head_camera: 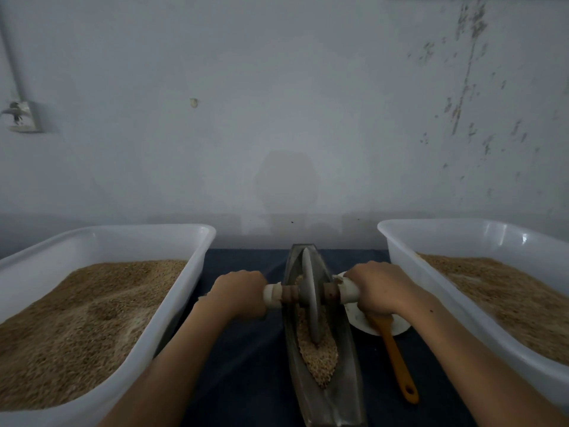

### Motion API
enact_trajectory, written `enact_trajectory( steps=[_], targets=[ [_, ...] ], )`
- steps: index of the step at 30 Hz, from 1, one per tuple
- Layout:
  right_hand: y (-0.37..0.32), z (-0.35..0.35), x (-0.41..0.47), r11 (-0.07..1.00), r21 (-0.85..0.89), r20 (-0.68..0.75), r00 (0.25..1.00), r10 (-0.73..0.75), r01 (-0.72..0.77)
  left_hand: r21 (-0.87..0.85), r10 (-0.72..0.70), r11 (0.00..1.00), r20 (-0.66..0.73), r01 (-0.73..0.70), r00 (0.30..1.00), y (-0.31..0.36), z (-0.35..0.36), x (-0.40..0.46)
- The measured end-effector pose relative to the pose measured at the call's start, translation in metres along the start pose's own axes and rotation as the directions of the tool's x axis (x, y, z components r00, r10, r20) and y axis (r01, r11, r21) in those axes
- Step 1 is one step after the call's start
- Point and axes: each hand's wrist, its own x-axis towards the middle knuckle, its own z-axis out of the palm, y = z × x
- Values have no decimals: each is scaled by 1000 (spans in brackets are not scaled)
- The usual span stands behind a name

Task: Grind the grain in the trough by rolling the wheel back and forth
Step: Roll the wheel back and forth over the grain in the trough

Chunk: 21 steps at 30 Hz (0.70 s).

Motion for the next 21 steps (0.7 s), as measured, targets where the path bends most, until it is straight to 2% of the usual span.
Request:
enact_trajectory(
  steps=[4,6,8,12,16,18,21],
  targets=[
    [-3,12,1,1000,-4,-286,958,3,-4,44,14,999,-265,-3,964,-1,9,2],
    [-4,15,0,1000,-8,-349,937,-5,3,36,8,999,-337,4,942,-1,14,3],
    [-6,14,0,1000,-15,-357,934,-9,4,25,1,1000,-333,8,943,-1,15,3],
    [-5,7,-1,999,-32,-236,972,-3,-5,28,-2,1000,-180,7,984,-1,9,3],
    [2,-2,-2,1000,3,36,999,-22,22,34,11,999,17,-12,1000,4,-2,-1],
    [5,-3,-1,999,38,114,993,-21,16,52,21,998,30,-23,999,6,-5,-2],
    [7,1,3,997,77,109,994,-23,15,66,34,997,-43,-31,999,7,-6,-3]
  ],
)
